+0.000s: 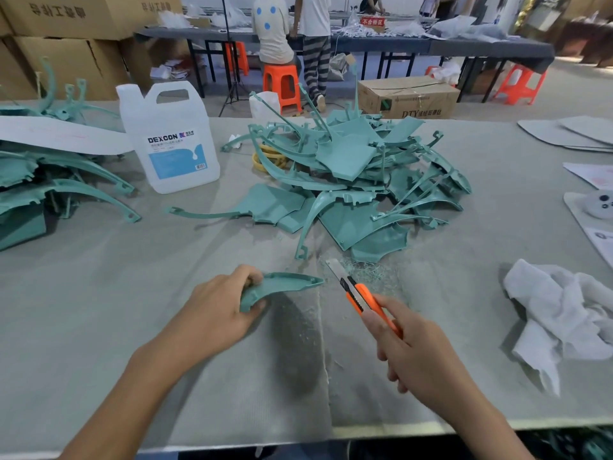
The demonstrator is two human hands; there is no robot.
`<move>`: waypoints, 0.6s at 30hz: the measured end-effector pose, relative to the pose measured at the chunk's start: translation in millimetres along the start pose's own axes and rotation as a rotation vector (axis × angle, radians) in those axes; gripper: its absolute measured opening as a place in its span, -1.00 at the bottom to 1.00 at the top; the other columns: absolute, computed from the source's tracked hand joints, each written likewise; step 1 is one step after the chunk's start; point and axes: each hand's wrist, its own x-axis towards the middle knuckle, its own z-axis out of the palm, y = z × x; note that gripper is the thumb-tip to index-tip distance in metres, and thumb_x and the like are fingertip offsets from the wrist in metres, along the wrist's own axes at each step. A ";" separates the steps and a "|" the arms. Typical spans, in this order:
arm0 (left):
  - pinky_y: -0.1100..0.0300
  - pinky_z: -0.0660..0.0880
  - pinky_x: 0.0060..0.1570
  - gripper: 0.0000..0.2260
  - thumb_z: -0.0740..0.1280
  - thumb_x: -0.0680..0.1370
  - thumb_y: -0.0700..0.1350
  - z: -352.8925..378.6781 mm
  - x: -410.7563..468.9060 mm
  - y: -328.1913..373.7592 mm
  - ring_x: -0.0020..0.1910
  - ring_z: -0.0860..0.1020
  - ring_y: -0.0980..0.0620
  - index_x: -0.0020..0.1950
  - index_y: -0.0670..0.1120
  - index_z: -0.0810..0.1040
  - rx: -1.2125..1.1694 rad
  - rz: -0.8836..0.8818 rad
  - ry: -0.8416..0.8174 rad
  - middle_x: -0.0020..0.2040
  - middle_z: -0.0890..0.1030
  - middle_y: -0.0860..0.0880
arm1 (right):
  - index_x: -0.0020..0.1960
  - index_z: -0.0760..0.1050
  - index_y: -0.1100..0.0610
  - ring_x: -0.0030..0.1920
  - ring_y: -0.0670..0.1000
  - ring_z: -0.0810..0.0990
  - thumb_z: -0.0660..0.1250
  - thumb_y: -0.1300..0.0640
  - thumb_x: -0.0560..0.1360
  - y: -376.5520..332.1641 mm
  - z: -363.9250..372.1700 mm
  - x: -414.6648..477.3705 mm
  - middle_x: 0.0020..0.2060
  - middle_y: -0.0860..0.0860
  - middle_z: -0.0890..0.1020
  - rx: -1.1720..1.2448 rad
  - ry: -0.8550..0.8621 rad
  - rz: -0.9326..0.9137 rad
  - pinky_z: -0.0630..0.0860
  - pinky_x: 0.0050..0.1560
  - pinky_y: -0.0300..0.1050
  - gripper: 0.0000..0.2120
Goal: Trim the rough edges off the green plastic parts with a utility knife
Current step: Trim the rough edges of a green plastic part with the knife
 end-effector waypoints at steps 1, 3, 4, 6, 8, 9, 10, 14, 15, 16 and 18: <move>0.05 0.49 0.09 -0.71 0.42 0.53 0.02 0.6 -2.4 -2.4 0.07 0.59 0.06 0.18 0.14 0.41 -0.058 -0.033 -0.023 0.11 0.62 0.22 | 0.16 0.44 -0.45 -0.46 -0.03 0.61 0.16 -0.41 0.49 -1.9 3.1 -4.0 -0.31 -0.07 0.64 0.025 0.015 -0.020 0.54 -0.51 -0.16 -0.73; 0.08 0.50 0.11 -0.63 0.46 0.46 0.01 -1.6 -8.7 -9.0 0.10 0.59 0.13 0.21 0.15 0.43 -0.149 -0.060 -0.071 0.18 0.60 0.24 | 0.20 0.42 -0.45 -0.45 -0.02 0.62 0.16 -0.43 0.48 -5.5 9.4 -11.4 -0.30 -0.08 0.64 0.059 0.026 -0.051 0.53 -0.51 -0.18 -0.68; 0.12 0.49 0.09 -0.61 0.46 0.44 0.00 -3.5 -11.7 -12.6 0.09 0.57 0.17 0.23 0.18 0.46 -0.147 -0.048 -0.074 0.17 0.60 0.24 | 0.21 0.42 -0.44 -0.45 -0.02 0.62 0.16 -0.44 0.46 -7.4 12.5 -14.8 -0.30 -0.07 0.64 0.072 0.027 -0.058 0.54 -0.51 -0.17 -0.66; 0.20 0.46 0.09 -0.59 0.45 0.47 -0.08 -5.3 -15.9 -20.8 0.10 0.56 0.19 0.28 0.20 0.51 -0.105 -0.004 -0.020 0.18 0.59 0.26 | 0.21 0.43 -0.43 -0.45 -0.01 0.63 0.17 -0.44 0.44 -11.0 18.7 -21.1 -0.32 -0.04 0.63 0.095 0.030 -0.054 0.56 -0.51 -0.13 -0.63; 0.18 0.45 0.14 -0.66 0.39 0.57 -0.07 -5.2 -16.2 -24.1 0.17 0.54 0.17 0.32 0.17 0.54 -0.064 0.019 0.086 0.21 0.57 0.30 | 0.20 0.42 -0.43 -0.45 -0.01 0.63 0.16 -0.43 0.43 -15.7 26.0 -26.1 -0.32 -0.04 0.64 0.100 0.018 -0.057 0.58 -0.48 -0.09 -0.63; 0.17 0.45 0.13 -0.70 0.33 0.61 -0.02 -4.2 -15.3 -23.5 0.18 0.53 0.16 0.34 0.17 0.54 -0.046 0.021 0.114 0.21 0.57 0.30 | 0.20 0.41 -0.46 -0.44 -0.02 0.64 0.15 -0.43 0.43 -18.9 30.3 -27.6 -0.31 -0.07 0.65 0.093 0.007 -0.068 0.60 -0.45 -0.05 -0.64; 0.16 0.44 0.10 -0.71 0.28 0.64 0.02 -2.5 -13.9 -22.1 0.19 0.53 0.12 0.36 0.16 0.52 -0.023 0.008 0.119 0.21 0.59 0.25 | 0.20 0.38 -0.48 -0.42 -0.02 0.64 0.13 -0.44 0.43 -22.4 35.0 -28.0 -0.29 -0.10 0.65 0.075 -0.004 -0.086 0.62 -0.39 -0.02 -0.65; 0.11 0.42 -0.06 -0.72 0.29 0.63 -0.03 4.0 -7.4 -17.0 0.09 0.56 -0.03 0.34 0.18 0.50 0.042 -0.083 0.138 0.10 0.64 0.09 | 0.28 0.31 -0.52 -0.36 -0.06 0.63 0.09 -0.43 0.47 -33.9 52.7 -23.4 -0.24 -0.15 0.65 0.012 -0.041 -0.181 0.62 -0.24 0.01 -0.62; 0.09 0.43 -0.08 -0.72 0.29 0.63 -0.07 3.5 -6.3 -15.2 0.05 0.57 -0.05 0.31 0.19 0.51 0.044 -0.100 0.142 0.07 0.64 0.08 | 0.29 0.30 -0.51 -0.36 -0.08 0.63 0.11 -0.40 0.50 -36.3 56.1 -21.5 -0.25 -0.15 0.65 0.010 -0.050 -0.201 0.62 -0.24 -0.01 -0.64; 0.07 0.44 -0.10 -0.72 0.29 0.62 -0.10 2.5 -5.5 -13.0 0.01 0.57 -0.06 0.28 0.19 0.52 0.044 -0.109 0.137 0.04 0.65 0.06 | 0.29 0.30 -0.51 -0.35 -0.09 0.63 0.14 -0.35 0.54 -38.4 58.8 -19.4 -0.26 -0.16 0.65 0.011 -0.054 -0.216 0.61 -0.25 -0.04 -0.68; 0.05 0.46 -0.12 -0.70 0.28 0.62 -0.17 0.4 -4.4 -8.7 -0.05 0.57 -0.08 0.25 0.19 0.55 0.050 -0.111 0.111 -0.01 0.66 0.05 | 0.28 0.32 -0.50 -0.34 -0.11 0.63 0.19 -0.29 0.58 -41.0 62.0 -15.5 -0.29 -0.18 0.64 0.007 -0.055 -0.228 0.60 -0.26 -0.09 -0.71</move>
